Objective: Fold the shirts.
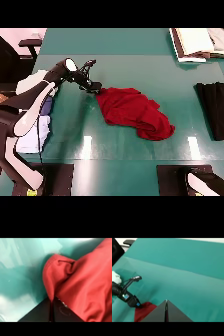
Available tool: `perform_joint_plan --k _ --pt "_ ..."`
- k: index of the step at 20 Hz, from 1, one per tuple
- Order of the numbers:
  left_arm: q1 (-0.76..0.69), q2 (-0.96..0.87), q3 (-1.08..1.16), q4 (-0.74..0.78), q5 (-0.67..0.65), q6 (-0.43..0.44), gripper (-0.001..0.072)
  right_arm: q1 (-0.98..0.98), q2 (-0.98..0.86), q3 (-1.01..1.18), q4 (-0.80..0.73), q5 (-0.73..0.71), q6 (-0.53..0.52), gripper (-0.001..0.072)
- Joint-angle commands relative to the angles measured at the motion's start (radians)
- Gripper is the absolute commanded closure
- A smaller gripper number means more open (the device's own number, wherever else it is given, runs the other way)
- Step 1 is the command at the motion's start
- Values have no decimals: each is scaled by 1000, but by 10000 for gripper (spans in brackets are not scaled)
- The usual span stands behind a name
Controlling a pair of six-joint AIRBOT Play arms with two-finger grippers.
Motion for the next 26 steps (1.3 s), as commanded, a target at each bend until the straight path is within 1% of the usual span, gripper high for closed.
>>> perform_joint_plan --k 1,3,4,6,8,10,11,12,13,15,18,19,20,23,24,25,26 --pt "48 69 20 23 -34 0 678 -27 -47 0 -2 172 21 695" --pt "99 166 19 71 -36 1 678 -77 -82 -3 -3 289 56 695" --pt "124 216 19 106 -40 2 678 -107 -93 -26 -3 311 66 695" --pt "164 294 19 182 -53 2 678 -158 -88 -131 -6 312 72 695" --pt "187 344 19 239 -82 1 677 -190 -54 -311 -78 270 88 695" --pt "192 362 19 250 -113 1 677 -201 -9 -541 -132 161 106 687" --pt "192 362 19 250 -127 1 677 -207 5 -647 -119 110 106 517" --pt "190 362 17 246 -130 0 677 -203 6 -743 -84 75 106 263" --pt "191 361 18 242 -130 0 677 -198 -6 -837 -34 52 106 199" --pt "191 361 18 241 -123 -1 677 -159 -59 -972 62 -15 87 200" --pt "191 361 18 241 -124 -2 677 -50 -163 -1046 184 -161 45 199" --pt "191 361 18 241 -124 -2 677 -7 -204 -1044 230 -211 23 200" --pt "190 361 18 241 -124 -1 677 31 -246 -1028 251 -248 22 199" --pt "191 361 18 241 -124 -1 677 117 -361 -946 269 -291 22 209" --pt "191 361 18 241 -124 -1 677 140 -396 -910 269 -293 22 283" --pt "191 361 18 241 -124 -1 677 156 -426 -876 262 -293 22 343" --pt "191 361 18 242 -125 -1 677 170 -454 -841 258 -294 19 453"
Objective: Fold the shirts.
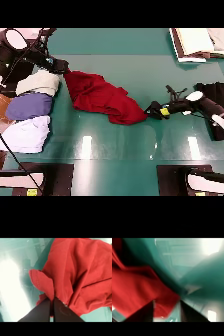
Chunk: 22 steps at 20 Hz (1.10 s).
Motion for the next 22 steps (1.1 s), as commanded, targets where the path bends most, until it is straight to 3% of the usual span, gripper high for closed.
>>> perform_joint_plan --k 1,2,6,15,22 --pt "1 1 0 0 -1 0 677 66 -105 98 19 -45 -26 607" --pt "1 3 0 0 0 0 677 67 -108 127 19 -55 -57 696" --pt "15 79 58 8 48 -9 677 3 17 293 -51 -48 -72 696" --pt "24 475 390 14 69 -17 677 -290 498 730 -137 209 -71 697" --pt "24 629 405 8 79 -18 678 -489 552 973 -138 344 -16 697"
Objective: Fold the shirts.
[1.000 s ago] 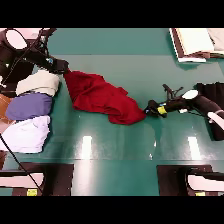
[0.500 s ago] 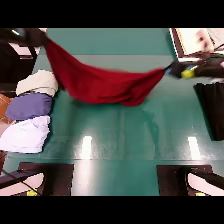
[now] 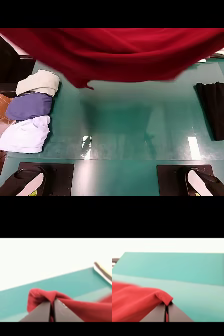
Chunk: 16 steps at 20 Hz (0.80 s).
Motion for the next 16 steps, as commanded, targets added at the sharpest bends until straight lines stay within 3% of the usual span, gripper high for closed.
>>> perform_joint_plan --k 1,4,8,11,16 --pt "1 33 7 -3 -2 0 678 -93 -16 124 -5 102 50 697" --pt "1 -23 -76 -2 -8 0 678 -84 -132 151 -15 186 109 697" --pt "1 -190 -237 -3 -57 1 678 84 -309 11 -277 224 180 697" --pt "1 -369 -351 -7 -46 1 677 201 -463 -114 -388 175 183 697" --pt "2 -656 -386 -2 44 11 676 242 -668 -90 -383 72 188 696"
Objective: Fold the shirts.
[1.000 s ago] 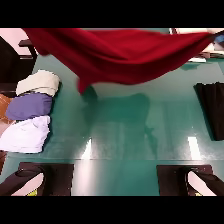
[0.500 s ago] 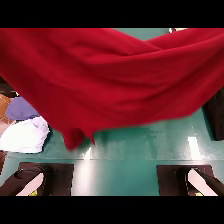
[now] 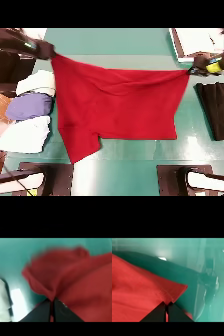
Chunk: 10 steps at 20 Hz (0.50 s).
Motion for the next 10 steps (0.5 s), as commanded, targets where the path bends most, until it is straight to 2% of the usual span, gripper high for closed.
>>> perform_joint_plan --k 1,2,3,4,7,8,10 --pt "1 -161 -26 1 62 5 660 32 -137 43 -24 -32 10 689" --pt "1 -172 -26 2 74 5 374 29 -158 78 -10 -27 9 569" --pt "1 -171 -26 2 83 2 74 20 -172 115 -6 -17 9 363" --pt "5 -167 -19 5 71 2 66 17 -178 146 -7 2 9 324" --pt "60 -121 -10 0 -58 -2 66 -1 -146 160 -8 89 -7 326" --pt "90 -100 -14 0 -114 5 66 -10 -114 117 -3 111 -24 331" --pt "149 -23 -109 -7 -144 6 66 -15 -32 -19 52 116 -60 337"
